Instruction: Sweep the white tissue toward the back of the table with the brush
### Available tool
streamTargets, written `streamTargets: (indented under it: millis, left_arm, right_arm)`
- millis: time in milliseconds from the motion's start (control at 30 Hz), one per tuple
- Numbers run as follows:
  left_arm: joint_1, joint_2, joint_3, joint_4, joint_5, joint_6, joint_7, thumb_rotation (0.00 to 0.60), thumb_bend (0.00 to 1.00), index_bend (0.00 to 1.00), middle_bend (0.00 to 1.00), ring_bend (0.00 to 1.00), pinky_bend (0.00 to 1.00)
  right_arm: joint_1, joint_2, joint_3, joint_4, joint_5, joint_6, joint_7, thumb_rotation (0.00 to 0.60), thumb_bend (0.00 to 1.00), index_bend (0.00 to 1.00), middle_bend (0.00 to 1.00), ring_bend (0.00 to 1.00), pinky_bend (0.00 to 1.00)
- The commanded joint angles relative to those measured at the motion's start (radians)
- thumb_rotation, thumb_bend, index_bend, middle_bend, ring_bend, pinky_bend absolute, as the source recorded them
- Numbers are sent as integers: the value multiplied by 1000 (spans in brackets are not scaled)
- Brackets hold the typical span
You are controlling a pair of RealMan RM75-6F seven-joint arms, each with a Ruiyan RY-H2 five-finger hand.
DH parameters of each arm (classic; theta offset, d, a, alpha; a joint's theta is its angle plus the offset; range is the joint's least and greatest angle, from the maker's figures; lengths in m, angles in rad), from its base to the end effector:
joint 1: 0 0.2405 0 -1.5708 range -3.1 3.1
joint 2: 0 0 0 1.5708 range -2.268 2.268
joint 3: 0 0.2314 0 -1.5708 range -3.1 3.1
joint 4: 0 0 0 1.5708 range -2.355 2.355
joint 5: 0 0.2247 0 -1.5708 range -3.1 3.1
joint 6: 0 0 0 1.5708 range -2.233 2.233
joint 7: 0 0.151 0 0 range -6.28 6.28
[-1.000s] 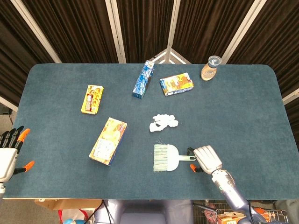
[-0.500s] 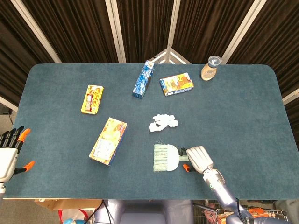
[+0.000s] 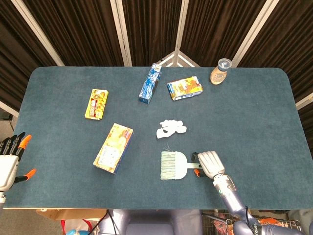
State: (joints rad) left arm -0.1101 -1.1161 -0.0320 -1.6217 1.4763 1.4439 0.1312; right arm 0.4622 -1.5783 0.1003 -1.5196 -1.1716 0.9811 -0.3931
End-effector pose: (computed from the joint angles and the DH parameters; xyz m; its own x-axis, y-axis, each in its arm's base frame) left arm -0.2954 0.1905 0.1279 0.5056 0.0503 0.8613 0.8627 -0.0153 -0.5055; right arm -0.1979 -0.2614 -0.0544 0.4088 -0.4030 0.8188 -0.9111 -0.2321 0.3407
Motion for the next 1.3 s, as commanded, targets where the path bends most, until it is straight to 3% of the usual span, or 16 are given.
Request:
streamTargets:
  millis: [33,233,400,533,900,1300]
  left_arm:
    - [0,0,-1,0,-2,-1,1,600,0,0,0,0,0]
    - [-1,-1,0,0,-4,-4,2,600,0,0,0,0,0]
    - [-1,0,-1,0,-7,-5,0,600,0,0,0,0,0]
    - [-2,1,-2,-1,-10,-8,-3,600,0,0,0,0,0]
    - [-2,2,0,-4,-7,-7,-2,600,0,0,0,0,0]
    - [-5,8,3,-7,-10,-20,-9,600,0,0,0,0,0]
  right_arm:
    - [0,-4,-4,1,8,1,-3,600,304,454,1000,1000,972]
    - [3,-16,-5,9,15,6,-2,600,318,536,1000,1000,972]
    - [4,-30,-3,22,18,15,7,600,469,736,1000,1000,972]
    - [3,-27,-3,19,8,27,14,600,521,809,1000,1000,972]
    - [25,52,20,-32,-2,41,-19,600,641,820,1000,1000,972]
    - [117,168,111,-90,76,-5,-129,600,728,836,1000,1000,972]
